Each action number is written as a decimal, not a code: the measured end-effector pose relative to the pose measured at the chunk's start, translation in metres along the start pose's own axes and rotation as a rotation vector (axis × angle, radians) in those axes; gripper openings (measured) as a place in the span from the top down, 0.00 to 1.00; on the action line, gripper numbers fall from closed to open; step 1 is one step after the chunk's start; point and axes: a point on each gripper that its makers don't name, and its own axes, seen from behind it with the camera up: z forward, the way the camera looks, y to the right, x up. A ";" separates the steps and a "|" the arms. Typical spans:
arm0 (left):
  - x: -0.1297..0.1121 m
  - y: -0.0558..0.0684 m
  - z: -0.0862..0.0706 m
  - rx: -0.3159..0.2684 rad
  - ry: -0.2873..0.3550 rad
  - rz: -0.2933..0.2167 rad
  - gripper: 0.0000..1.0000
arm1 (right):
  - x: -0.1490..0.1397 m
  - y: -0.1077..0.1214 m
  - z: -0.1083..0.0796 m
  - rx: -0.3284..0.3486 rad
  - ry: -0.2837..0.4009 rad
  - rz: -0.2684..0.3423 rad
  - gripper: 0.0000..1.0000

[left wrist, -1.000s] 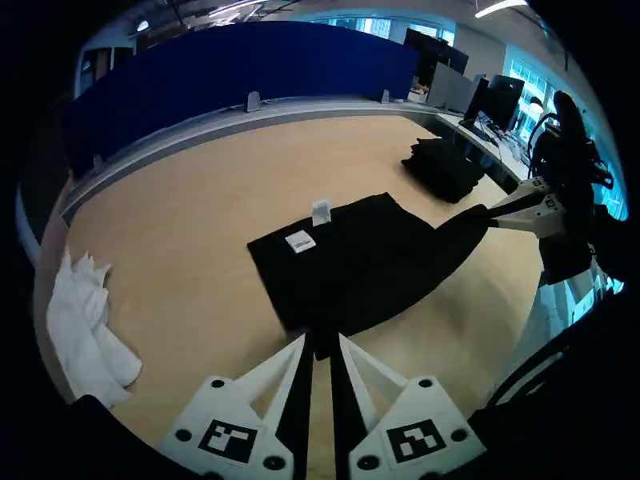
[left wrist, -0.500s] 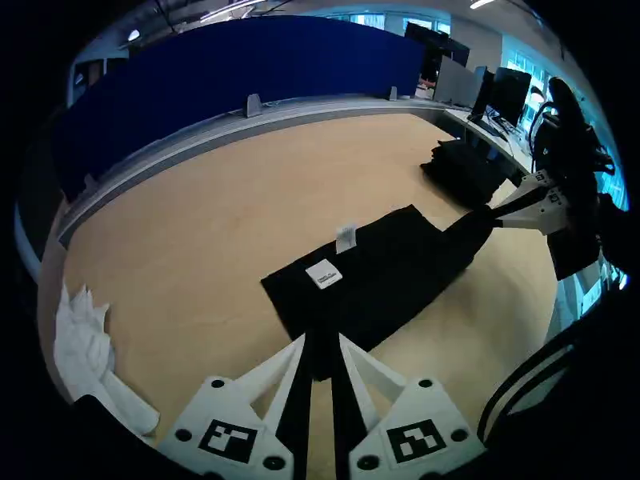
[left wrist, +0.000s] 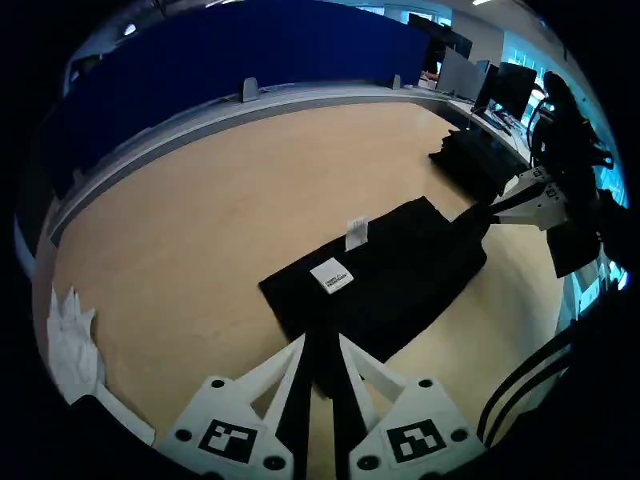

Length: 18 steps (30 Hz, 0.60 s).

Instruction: Fold towel

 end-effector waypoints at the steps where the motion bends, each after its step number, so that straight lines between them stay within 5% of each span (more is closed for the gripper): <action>1: -0.001 -0.001 0.002 -0.001 -0.006 0.006 0.86 | -0.001 0.000 0.002 0.001 -0.003 0.001 0.87; 18: -0.009 -0.017 0.032 0.014 -0.050 0.020 0.73 | -0.002 0.013 0.032 -0.027 -0.024 0.009 0.85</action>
